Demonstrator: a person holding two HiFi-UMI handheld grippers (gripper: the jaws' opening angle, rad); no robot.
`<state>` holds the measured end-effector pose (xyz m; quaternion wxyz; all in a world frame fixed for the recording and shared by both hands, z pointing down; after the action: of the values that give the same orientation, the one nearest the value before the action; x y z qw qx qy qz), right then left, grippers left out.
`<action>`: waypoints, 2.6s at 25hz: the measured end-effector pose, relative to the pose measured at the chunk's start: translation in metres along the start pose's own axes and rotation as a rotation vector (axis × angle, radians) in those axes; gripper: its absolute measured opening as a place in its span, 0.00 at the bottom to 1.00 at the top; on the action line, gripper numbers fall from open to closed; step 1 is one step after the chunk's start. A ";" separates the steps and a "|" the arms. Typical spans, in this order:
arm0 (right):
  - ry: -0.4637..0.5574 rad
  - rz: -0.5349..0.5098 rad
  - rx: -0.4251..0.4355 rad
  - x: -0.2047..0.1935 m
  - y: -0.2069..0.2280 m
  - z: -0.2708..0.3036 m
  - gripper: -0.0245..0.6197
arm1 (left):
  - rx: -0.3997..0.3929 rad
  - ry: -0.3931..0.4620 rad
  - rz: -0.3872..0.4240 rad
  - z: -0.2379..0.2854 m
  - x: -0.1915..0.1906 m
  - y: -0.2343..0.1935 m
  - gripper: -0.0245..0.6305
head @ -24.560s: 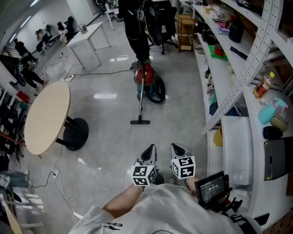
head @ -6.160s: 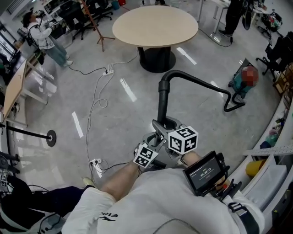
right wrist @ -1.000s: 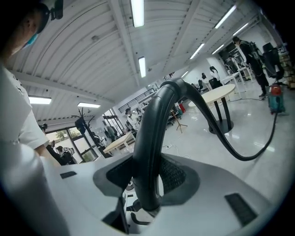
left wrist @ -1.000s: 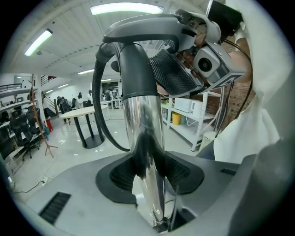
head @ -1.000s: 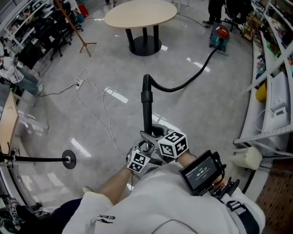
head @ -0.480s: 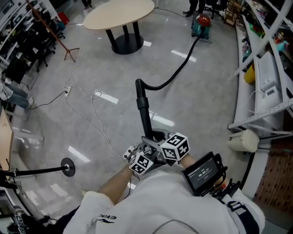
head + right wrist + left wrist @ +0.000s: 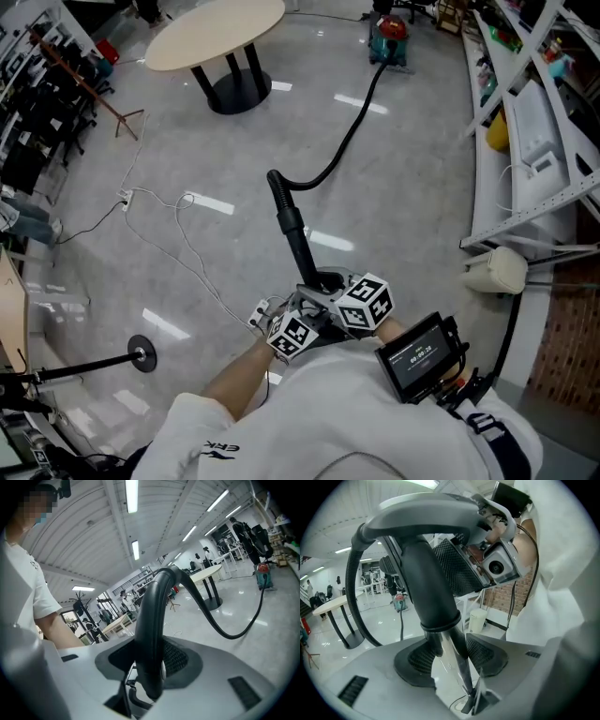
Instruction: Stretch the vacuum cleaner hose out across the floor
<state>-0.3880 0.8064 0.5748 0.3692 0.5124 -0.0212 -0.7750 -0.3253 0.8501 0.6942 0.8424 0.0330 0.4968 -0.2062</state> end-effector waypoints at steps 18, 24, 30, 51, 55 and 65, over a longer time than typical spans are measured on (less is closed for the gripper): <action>-0.044 -0.014 -0.057 -0.055 0.050 -0.023 0.28 | -0.119 -0.016 0.025 0.013 0.015 0.016 0.31; -0.051 -0.047 -0.099 -0.057 0.092 -0.050 0.28 | -0.015 0.124 -0.134 0.008 0.059 -0.028 0.31; -0.001 -0.065 -0.078 -0.032 0.107 -0.070 0.28 | -0.058 0.222 -0.221 0.011 0.090 -0.042 0.32; 0.064 -0.083 -0.131 0.001 0.122 -0.086 0.28 | -0.126 0.512 -0.389 -0.019 0.177 -0.094 0.34; 0.065 -0.095 -0.124 0.003 0.121 -0.088 0.28 | -0.224 0.541 -0.422 -0.009 0.192 -0.084 0.34; 0.057 -0.120 -0.115 0.002 0.116 -0.093 0.28 | -0.206 0.563 -0.423 -0.002 0.203 -0.079 0.38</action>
<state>-0.2492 0.7529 0.5775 0.3514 0.5126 0.0646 -0.7808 -0.2713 0.7145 0.5325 0.6103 -0.1001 0.7230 -0.3078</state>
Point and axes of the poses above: the fingertips, and each gripper's own axes: z forward along the fingers, y to its right, x out of its top, the point moved 1 cm from there along -z, backward along the fingers, and after that the axes turned 12 degrees about -x, right-handed, at the moved point
